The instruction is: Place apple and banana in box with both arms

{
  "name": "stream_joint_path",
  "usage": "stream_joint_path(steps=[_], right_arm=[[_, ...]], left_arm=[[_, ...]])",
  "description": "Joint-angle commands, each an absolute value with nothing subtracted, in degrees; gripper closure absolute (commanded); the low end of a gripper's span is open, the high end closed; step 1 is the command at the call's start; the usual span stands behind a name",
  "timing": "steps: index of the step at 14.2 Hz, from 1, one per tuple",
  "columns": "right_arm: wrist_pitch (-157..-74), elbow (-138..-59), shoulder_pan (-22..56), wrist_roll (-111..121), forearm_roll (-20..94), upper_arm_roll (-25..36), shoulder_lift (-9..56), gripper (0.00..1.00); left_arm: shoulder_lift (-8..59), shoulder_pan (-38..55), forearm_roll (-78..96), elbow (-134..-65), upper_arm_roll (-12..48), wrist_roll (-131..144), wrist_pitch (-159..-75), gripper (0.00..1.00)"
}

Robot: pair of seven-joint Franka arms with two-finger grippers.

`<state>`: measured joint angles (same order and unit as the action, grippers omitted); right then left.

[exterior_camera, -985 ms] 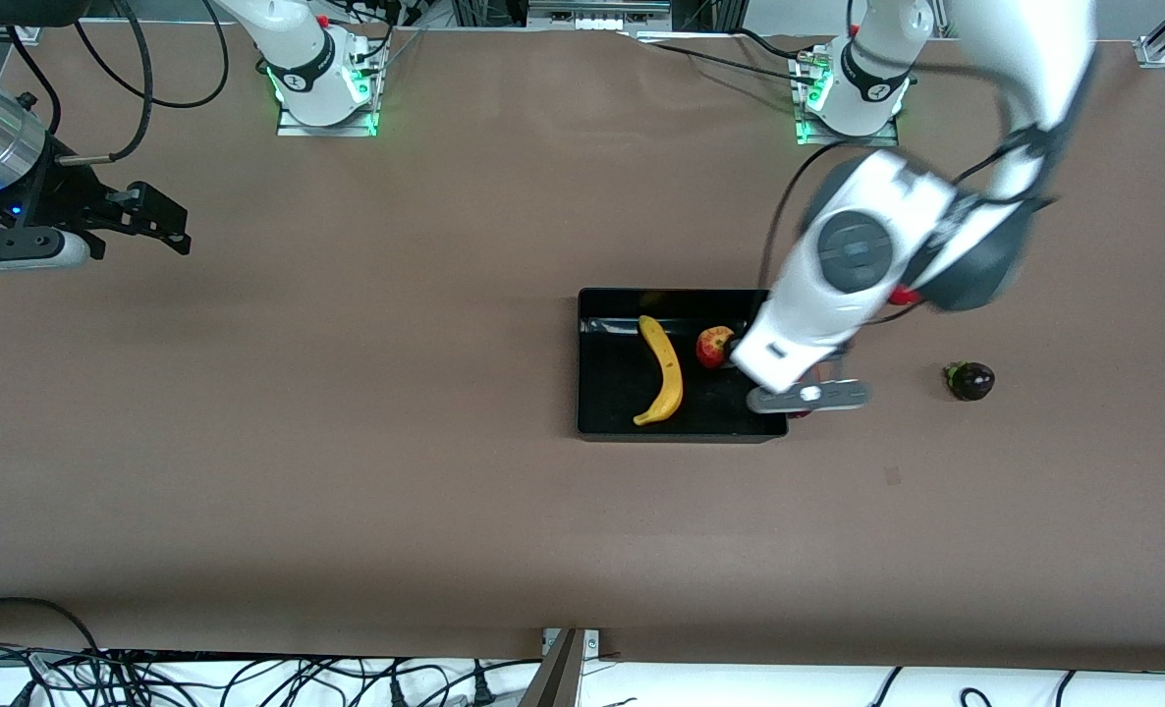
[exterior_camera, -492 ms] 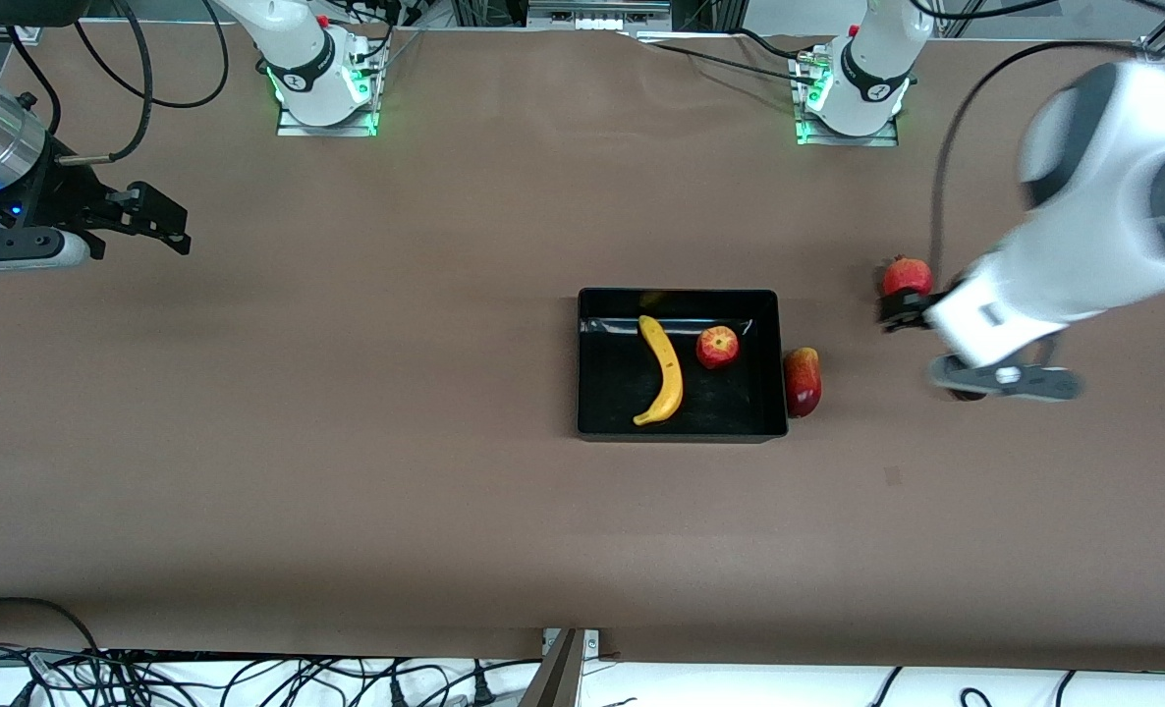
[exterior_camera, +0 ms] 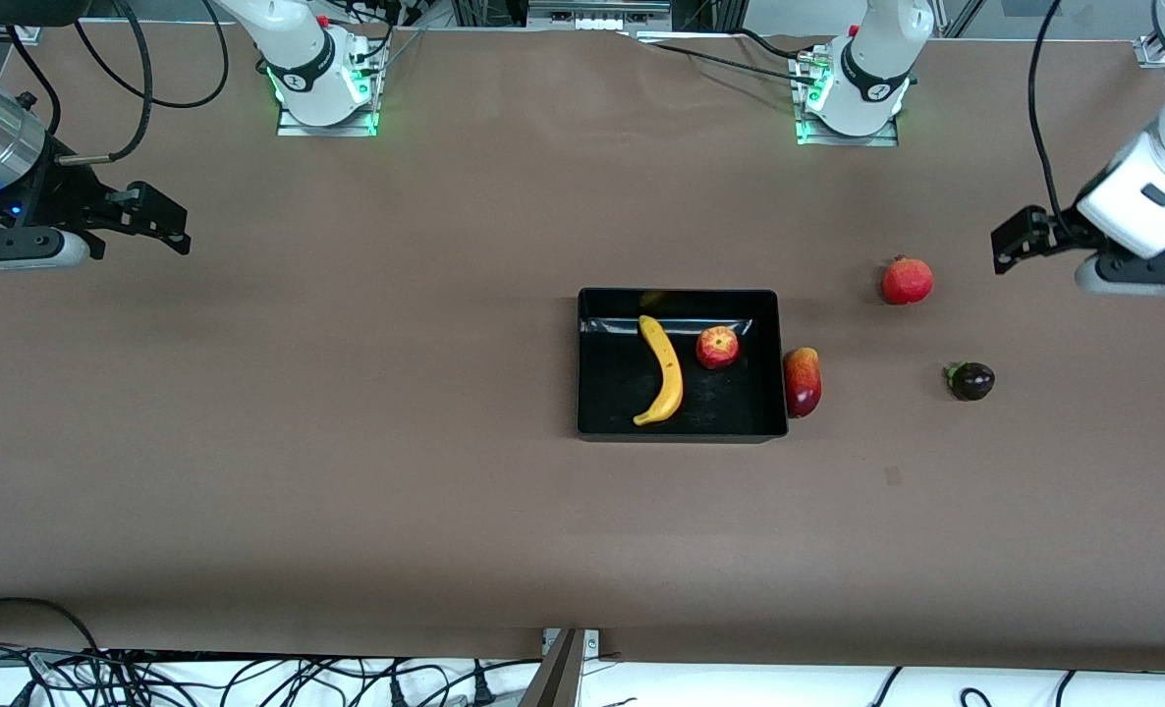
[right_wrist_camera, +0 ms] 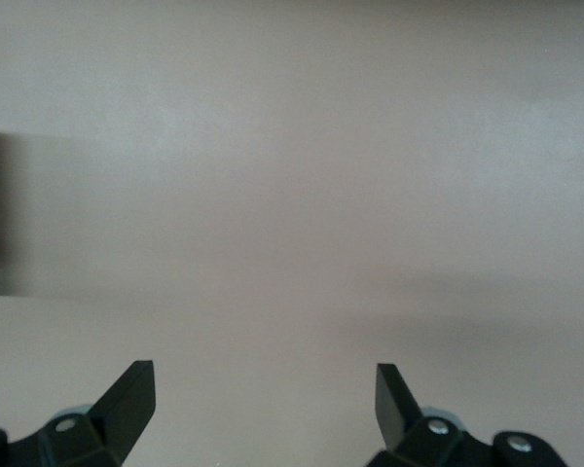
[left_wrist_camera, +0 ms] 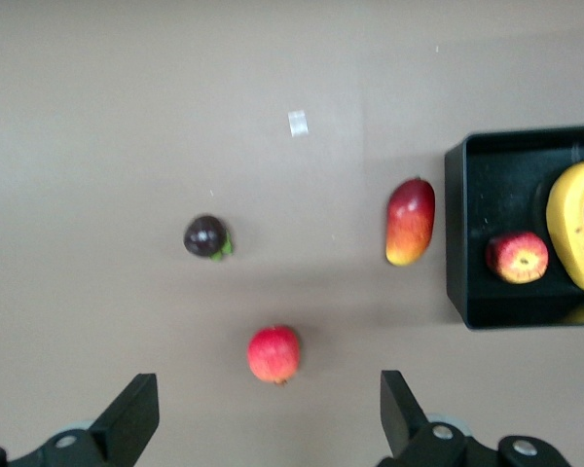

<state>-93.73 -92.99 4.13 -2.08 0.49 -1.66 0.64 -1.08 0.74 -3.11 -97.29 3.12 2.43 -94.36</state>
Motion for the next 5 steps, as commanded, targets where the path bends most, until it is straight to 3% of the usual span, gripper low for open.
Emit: stream_joint_path(steps=[1,5], right_arm=[[-92.9,-92.2,3.9,-2.3,-0.1,-1.9,0.6,0.00],[-92.9,-92.2,3.9,-2.3,-0.1,-1.8,0.6,0.00]], left_arm=[[-2.8,1.2,0.7,-101.0,-0.1,3.0,-95.4,0.00],[-2.7,1.8,-0.8,-100.6,-0.2,2.3,-95.3,0.00]])
